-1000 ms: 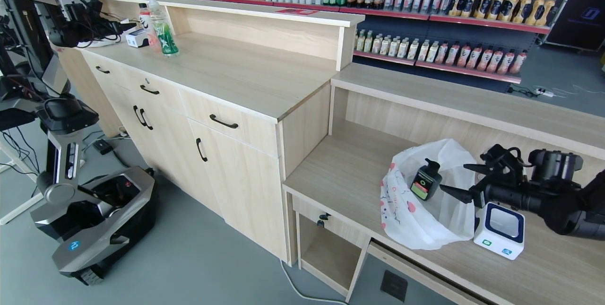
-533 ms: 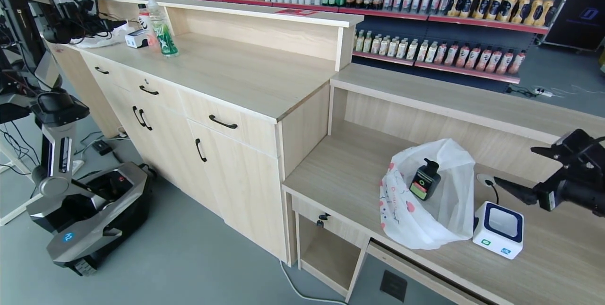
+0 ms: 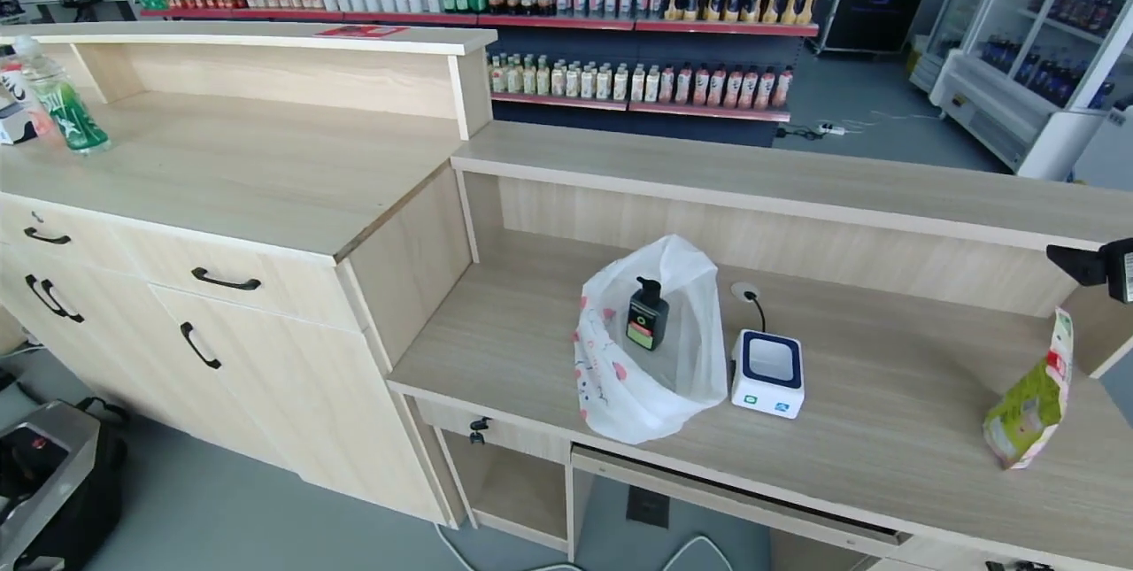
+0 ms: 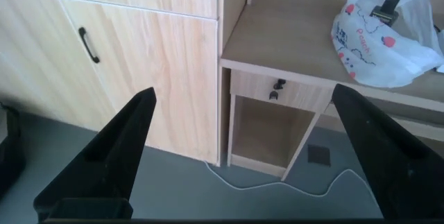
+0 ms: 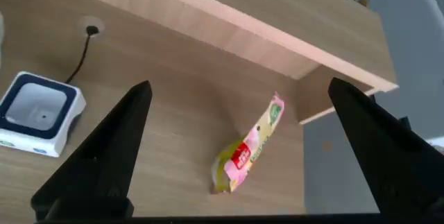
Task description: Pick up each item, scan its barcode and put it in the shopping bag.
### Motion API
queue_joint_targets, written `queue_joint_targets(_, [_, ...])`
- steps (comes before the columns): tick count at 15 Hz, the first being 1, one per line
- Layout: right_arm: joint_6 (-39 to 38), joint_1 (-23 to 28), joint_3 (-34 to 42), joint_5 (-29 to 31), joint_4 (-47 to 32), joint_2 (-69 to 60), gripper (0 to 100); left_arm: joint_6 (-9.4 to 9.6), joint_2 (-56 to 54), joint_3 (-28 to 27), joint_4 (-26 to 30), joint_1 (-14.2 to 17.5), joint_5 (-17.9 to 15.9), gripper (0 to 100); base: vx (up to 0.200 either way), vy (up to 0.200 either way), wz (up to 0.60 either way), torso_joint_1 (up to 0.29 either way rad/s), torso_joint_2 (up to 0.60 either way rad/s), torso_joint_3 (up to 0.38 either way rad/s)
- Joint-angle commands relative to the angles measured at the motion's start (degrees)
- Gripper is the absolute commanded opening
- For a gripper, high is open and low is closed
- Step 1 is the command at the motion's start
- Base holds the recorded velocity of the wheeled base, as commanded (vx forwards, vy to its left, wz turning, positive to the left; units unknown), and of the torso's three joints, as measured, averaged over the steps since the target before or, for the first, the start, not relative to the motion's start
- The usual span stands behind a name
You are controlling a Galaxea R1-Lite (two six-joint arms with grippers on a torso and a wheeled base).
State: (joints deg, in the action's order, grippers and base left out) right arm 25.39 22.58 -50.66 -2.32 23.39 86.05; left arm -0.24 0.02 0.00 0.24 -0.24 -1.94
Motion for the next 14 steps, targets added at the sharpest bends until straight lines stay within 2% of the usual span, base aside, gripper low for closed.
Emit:
queue_joint_targets(1, [-5.6,2.1,-9.4,3.6,-7.9,2.6,100,-0.02,0.1,0.0,-0.1,0.0,0.0,100,0.0,0.0,0.0,0.0,0.0,0.0])
queue_joint_targets(3, [-5.6,6.3,-10.5,-1.3,-7.8,7.6,100,-0.02,0.1,0.0,0.0,0.0,0.0,100,0.0,0.0,0.0,0.0,0.0,0.0])
queue_joint_targets(5, [-5.6,8.3,-12.9,-1.3,-8.4,12.2,100,-0.02,0.1,0.0,0.0,0.0,0.0,100,0.0,0.0,0.0,0.0,0.0,0.0])
queue_joint_targets(9, [-7.0,9.5,-13.5,-2.1,-7.9,18.1,100,-0.02,0.1,0.0,0.0,0.0,0.0,100,0.0,0.0,0.0,0.0,0.0,0.0])
queue_joint_targets(11, [-10.9,9.2,-13.6,-7.3,-7.8,20.2,100,-0.02,0.1,0.0,0.0,0.0,0.0,100,0.0,0.0,0.0,0.0,0.0,0.0])
queue_joint_targets(14, [-12.0,9.0,-14.6,-11.2,-7.0,23.2,100,-0.02,0.1,0.0,0.0,0.0,0.0,100,0.0,0.0,0.0,0.0,0.0,0.0])
